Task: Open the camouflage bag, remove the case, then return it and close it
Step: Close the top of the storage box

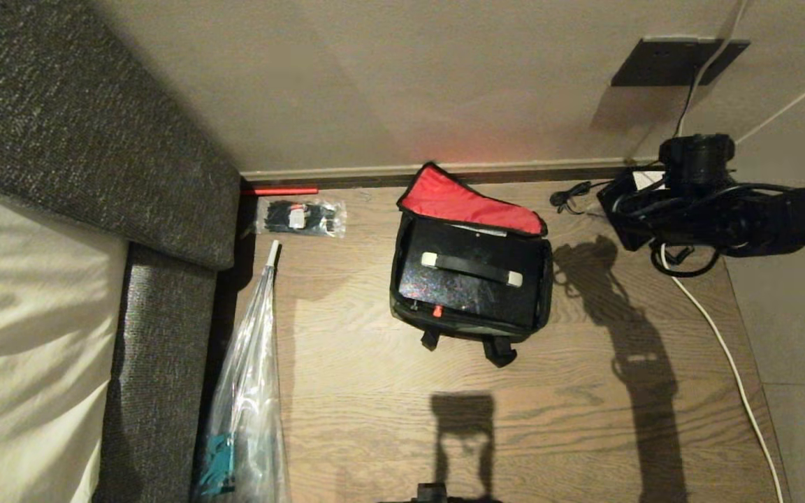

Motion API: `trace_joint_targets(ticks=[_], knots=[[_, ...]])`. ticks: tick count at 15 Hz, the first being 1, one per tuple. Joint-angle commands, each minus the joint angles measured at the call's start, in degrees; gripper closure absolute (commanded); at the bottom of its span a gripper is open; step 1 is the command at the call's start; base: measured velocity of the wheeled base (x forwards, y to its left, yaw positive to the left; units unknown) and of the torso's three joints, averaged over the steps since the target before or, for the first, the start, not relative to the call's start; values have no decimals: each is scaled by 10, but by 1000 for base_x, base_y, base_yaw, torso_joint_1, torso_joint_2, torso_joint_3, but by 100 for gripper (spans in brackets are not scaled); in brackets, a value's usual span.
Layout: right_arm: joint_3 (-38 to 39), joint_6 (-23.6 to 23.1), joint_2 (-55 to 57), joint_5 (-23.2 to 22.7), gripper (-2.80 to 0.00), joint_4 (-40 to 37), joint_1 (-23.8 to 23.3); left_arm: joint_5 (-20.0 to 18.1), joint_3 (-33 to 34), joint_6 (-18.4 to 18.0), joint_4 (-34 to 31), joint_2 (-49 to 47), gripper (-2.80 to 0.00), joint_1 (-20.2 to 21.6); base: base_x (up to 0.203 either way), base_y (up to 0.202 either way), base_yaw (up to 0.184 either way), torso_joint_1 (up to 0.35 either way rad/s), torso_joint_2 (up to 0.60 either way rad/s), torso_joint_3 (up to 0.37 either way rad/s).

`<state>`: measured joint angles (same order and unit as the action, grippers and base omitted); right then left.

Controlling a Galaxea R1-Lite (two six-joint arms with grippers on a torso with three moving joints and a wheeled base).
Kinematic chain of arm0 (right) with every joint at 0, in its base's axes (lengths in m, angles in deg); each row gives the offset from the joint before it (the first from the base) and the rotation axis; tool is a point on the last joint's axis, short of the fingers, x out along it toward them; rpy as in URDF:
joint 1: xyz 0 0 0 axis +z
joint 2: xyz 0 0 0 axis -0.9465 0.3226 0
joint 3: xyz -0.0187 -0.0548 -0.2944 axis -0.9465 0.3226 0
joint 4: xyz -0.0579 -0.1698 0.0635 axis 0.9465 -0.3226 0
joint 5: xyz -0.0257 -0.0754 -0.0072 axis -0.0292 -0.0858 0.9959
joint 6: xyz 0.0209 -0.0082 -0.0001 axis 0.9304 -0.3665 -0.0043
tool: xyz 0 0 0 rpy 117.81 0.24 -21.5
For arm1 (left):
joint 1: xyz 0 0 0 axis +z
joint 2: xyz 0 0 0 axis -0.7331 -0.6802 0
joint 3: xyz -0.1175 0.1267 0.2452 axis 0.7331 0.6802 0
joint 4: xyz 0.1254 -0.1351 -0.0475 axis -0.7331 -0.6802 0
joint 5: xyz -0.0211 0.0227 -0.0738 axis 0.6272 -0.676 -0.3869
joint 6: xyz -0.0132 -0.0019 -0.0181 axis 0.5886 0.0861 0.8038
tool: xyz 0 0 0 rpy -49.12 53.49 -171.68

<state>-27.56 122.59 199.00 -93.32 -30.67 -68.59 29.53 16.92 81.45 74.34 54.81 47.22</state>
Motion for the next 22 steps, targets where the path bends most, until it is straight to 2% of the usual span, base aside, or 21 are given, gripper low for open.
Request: trace_joint_targets(ticks=[1,6,7,8,12,16,22], knots=[[-71,2,109,0,0,13,-5,0,0,0,0,0,0,0,0,0,0,0,0,0],[-130,13,157,-17,0,16,-3,1,0,0,0,1,0,0,0,0,0,0,0,0],[-146,20,167,-17,-27,18,2,0,0,0,0,1,0,0,0,0,0,0,0,0],[-157,25,179,-17,-280,28,5,0,0,0,0,1,0,0,0,0,0,0,0,0],[-175,36,213,-40,-280,122,9,0,0,0,0,1,0,0,0,0,0,0,0,0],[-227,48,259,-53,-280,146,13,1,0,0,0,1,0,0,0,0,0,0,0,0],[-247,47,287,-57,-280,168,14,0,0,0,0,-1,0,0,0,0,0,0,0,0]])
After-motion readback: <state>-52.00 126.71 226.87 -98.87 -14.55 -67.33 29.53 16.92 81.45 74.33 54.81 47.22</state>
